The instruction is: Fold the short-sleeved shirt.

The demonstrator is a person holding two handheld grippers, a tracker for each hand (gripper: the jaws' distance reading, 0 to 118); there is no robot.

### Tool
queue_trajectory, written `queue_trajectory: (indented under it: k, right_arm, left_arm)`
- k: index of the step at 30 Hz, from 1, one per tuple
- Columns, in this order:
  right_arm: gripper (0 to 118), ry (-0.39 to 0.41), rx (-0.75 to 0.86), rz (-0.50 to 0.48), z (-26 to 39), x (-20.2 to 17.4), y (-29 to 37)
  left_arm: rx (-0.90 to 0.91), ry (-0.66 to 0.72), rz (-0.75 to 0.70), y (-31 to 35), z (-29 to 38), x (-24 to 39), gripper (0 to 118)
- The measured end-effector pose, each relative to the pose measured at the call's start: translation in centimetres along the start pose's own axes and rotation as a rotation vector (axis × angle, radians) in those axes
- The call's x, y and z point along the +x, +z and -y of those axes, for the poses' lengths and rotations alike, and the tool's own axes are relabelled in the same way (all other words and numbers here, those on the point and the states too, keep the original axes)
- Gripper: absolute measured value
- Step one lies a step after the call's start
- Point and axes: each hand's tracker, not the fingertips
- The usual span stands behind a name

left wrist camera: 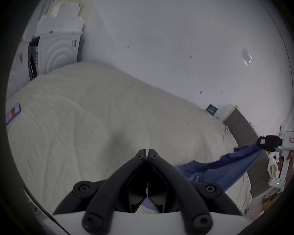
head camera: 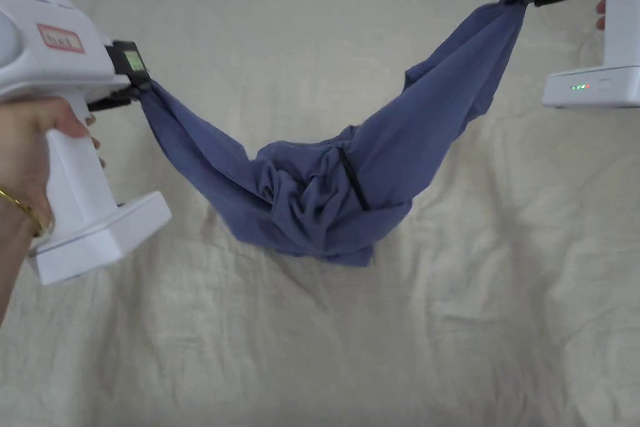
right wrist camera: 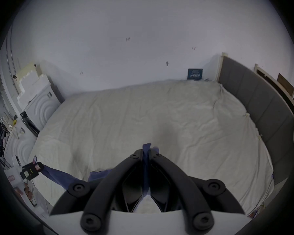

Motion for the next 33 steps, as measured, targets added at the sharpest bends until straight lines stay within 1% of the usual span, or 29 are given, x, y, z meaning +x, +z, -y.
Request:
queue_trajectory:
  k: [5, 8, 11, 12, 13, 19, 22, 25, 31, 33]
  right_arm:
    - [3, -0.02, 0.083, 0.034, -1.3, 1.5, 5.1]
    - [3, -0.024, 0.135, 0.049, -2.1, 2.6, 7.8]
    - [3, -0.037, 0.169, 0.084, -2.6, 3.7, 9.9]
    - [3, -0.052, 0.18, 0.086, -2.8, 4.2, 10.6]
    - [3, -0.065, 0.191, 0.089, -2.3, 3.7, 11.8]
    - [3, -0.074, 0.249, 0.122, -3.4, 4.4, 15.2]
    - [3, -0.065, 0.288, 0.135, -4.6, 4.1, 16.6]
    - [3, -0.052, 0.339, 0.16, -6.1, 3.8, 17.7]
    - [3, -0.052, 0.43, 0.188, -10.4, 2.8, 19.2]
    - [3, -0.07, 0.448, 0.211, -12.2, 2.7, 18.9]
  left_arm:
    - [0.093, -0.035, -0.029, 3.4, -3.6, 0.5, 0]
    - [0.163, -0.055, -0.076, 5.2, -5.9, 0.0, 0]
    - [0.219, -0.038, -0.118, 7.5, -7.4, -0.6, 0]
    - [0.234, -0.039, -0.138, 8.2, -7.9, -0.9, 0]
    - [0.249, -0.042, -0.16, 8.8, -8.3, -1.3, 0]
    - [0.333, -0.034, -0.293, 11.5, -11.4, -3.0, 0]
    - [0.374, -0.045, -0.362, 12.6, -13.8, -3.2, 0]
    - [0.434, -0.047, -0.424, 13.9, -16.4, -2.7, 0]
    - [0.543, -0.087, -0.555, 14.7, -22.3, -0.4, 0]
    - [0.551, -0.095, -0.575, 14.2, -24.1, 0.6, 0]
